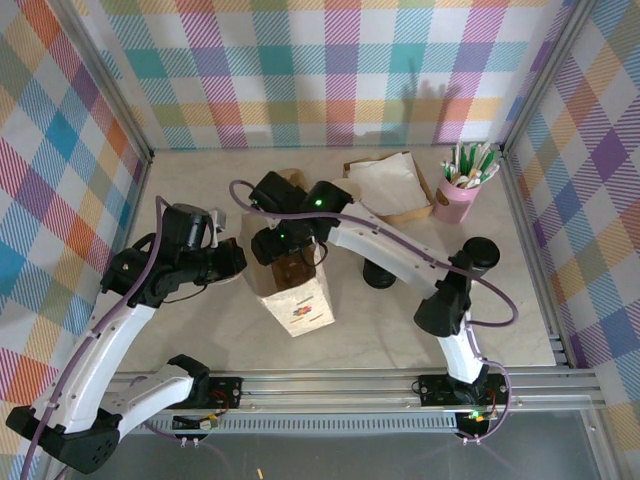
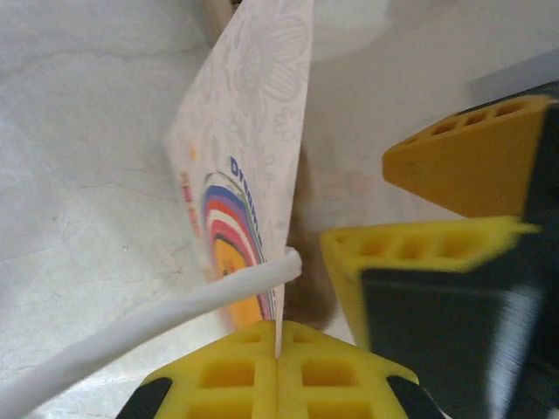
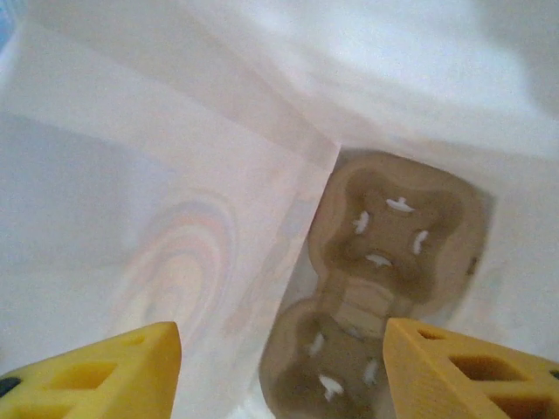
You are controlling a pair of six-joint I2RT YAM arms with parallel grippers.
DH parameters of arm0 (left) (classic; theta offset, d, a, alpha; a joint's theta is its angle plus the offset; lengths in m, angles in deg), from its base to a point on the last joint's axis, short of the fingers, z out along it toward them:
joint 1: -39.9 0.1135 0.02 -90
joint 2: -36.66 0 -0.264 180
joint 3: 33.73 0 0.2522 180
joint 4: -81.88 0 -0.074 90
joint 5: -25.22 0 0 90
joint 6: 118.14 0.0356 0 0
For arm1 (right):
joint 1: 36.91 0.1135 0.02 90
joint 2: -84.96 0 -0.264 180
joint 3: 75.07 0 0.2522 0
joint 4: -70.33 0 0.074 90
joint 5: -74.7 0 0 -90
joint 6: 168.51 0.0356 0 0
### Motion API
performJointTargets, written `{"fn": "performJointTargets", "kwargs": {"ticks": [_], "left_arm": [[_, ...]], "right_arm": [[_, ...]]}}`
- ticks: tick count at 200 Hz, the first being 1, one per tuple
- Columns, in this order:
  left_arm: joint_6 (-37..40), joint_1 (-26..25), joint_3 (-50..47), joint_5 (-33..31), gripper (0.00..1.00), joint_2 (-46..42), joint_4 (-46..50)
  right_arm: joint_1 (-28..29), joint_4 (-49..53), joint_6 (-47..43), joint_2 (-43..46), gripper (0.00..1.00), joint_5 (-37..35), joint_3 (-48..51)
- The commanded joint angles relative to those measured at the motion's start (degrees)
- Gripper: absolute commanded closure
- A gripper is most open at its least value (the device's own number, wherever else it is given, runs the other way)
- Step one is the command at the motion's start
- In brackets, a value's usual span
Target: Pack the takeout coffee
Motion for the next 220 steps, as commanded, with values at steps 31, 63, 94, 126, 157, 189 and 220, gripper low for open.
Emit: {"fn": "performJointTargets", "kwargs": {"ticks": [31, 63, 94, 126, 157, 189, 220], "left_arm": [[5.59, -0.57, 2.11, 3.83, 1.0, 1.54, -4.87], [8.51, -1.03, -0.22, 3.7, 1.0, -0.14, -6.28], [13.04, -1.02, -1.69, 8.46, 1.0, -1.51, -7.23], [14.86, -1.04, -1.9, 10.53, 1.0, -1.62, -7.36], [16.16, -1.04, -2.05, 12.15, 1.0, -1.0, -7.67], [17.64, -1.04, -1.99, 11.83, 1.0, -0.37, -7.23], [18.44, -1.04, -0.67, 11.07, 1.0, -0.06, -6.02]], "right_arm": [[0.19, -8.82, -0.7, 4.7, 0.44, 5.51, 2.94], [0.11, -11.32, -3.59, 7.59, 0.46, 4.82, 3.29], [-0.13, -14.29, -6.38, 11.38, 0.45, 3.96, 5.35], [-0.4, -17.12, -9.03, 14.68, 0.45, 3.64, 8.73], [-0.57, -18.43, -10.93, 16.65, 0.46, 3.36, 10.26], [-0.59, -22.12, -12.16, 19.23, 0.46, 3.3, 14.11], [-0.75, -23.25, -12.69, 19.68, 0.46, 3.51, 14.99]]}}
